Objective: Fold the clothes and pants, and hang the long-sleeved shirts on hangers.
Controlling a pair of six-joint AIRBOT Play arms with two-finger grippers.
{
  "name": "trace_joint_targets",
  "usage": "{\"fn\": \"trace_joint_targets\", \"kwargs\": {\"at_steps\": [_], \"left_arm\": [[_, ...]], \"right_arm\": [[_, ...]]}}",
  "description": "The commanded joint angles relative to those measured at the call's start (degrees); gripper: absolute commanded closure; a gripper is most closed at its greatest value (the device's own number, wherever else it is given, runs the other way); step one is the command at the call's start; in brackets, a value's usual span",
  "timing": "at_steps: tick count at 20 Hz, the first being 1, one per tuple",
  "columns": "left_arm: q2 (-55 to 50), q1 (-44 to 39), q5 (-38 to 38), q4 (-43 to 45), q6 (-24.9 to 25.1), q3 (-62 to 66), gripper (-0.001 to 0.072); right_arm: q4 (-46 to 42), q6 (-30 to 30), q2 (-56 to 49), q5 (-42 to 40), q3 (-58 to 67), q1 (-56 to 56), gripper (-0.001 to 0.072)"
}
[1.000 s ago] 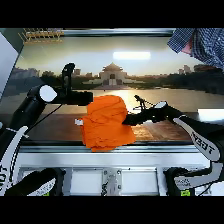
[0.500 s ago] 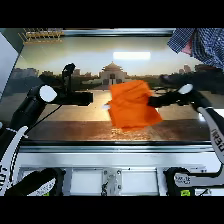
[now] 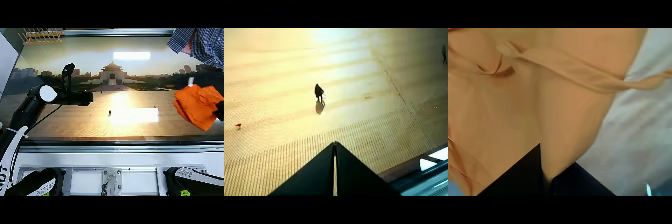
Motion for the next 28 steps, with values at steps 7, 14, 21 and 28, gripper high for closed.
{"fn": "trace_joint_targets", "kwargs": {"at_steps": [7, 14, 21, 28], "left_arm": [[-0.37, -0.02, 0.15, 0.07, -0.28, -0.04, 0.0701], [-0.35, 0.00, 0.55, 0.02, -0.87, -0.02, 0.0701], [-0.37, -0.02, 0.55, 0.04, -0.85, -0.02, 0.0701], [-0.35, -0.02, -0.04, 0.04, -0.85, -0.02, 0.0701]], "right_arm": [[-13.70, 16.15, 17.79, -0.04, -21.29, -4.57, 0.0696], [-24.04, 13.55, 23.82, 8.87, -20.59, -4.66, 0.0195], [-11.02, 0.35, 38.18, 3.80, -12.22, 6.54, 0.0198], [2.03, -3.82, 39.85, 7.67, -13.77, 44.30, 0.0197]]}}
